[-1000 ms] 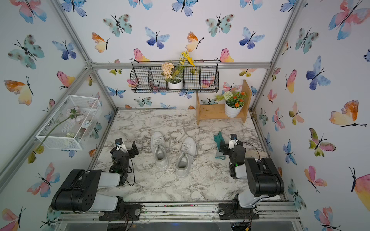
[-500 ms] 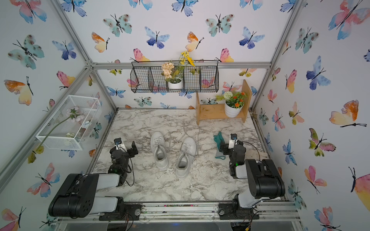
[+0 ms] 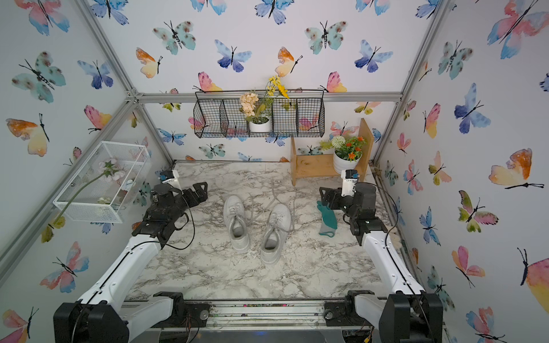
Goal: Tie the shoes
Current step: Adjust the shoe at the center of the board.
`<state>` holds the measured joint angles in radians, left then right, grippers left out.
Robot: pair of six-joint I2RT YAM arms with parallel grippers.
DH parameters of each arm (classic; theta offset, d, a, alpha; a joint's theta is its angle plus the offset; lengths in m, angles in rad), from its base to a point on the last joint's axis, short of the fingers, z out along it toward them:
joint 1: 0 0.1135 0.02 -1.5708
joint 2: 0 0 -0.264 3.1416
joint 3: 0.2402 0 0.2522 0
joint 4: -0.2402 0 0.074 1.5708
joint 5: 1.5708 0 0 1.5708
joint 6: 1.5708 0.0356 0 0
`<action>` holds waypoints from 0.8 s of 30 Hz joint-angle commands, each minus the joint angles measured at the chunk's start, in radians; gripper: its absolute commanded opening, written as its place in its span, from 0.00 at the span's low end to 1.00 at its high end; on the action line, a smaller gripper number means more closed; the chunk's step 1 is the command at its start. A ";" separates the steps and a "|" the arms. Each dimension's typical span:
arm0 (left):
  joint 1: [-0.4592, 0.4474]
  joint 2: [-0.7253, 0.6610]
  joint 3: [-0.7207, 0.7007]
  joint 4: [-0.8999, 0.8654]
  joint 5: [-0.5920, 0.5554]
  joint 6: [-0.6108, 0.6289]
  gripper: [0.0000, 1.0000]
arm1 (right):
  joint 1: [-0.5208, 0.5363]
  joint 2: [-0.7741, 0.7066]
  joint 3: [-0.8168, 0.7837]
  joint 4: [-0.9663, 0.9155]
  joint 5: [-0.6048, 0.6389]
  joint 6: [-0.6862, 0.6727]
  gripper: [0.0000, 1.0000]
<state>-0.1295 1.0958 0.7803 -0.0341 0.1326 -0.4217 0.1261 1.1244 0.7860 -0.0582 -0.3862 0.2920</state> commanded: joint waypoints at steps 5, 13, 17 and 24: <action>-0.039 -0.073 -0.096 -0.143 0.155 -0.061 0.99 | 0.323 0.031 0.010 -0.295 0.044 0.111 0.84; -0.040 -0.053 -0.073 -0.174 0.125 -0.045 0.99 | 0.585 0.258 0.105 -0.308 0.203 0.155 0.78; -0.039 -0.060 -0.064 -0.186 0.101 -0.042 0.99 | 0.633 0.317 0.103 -0.276 0.239 0.165 0.75; -0.039 -0.063 -0.051 -0.215 0.067 -0.025 0.99 | 0.644 0.400 0.158 -0.313 0.367 0.180 0.53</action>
<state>-0.1715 1.0454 0.7113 -0.2211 0.2329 -0.4648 0.7670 1.5166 0.9112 -0.3351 -0.1204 0.4580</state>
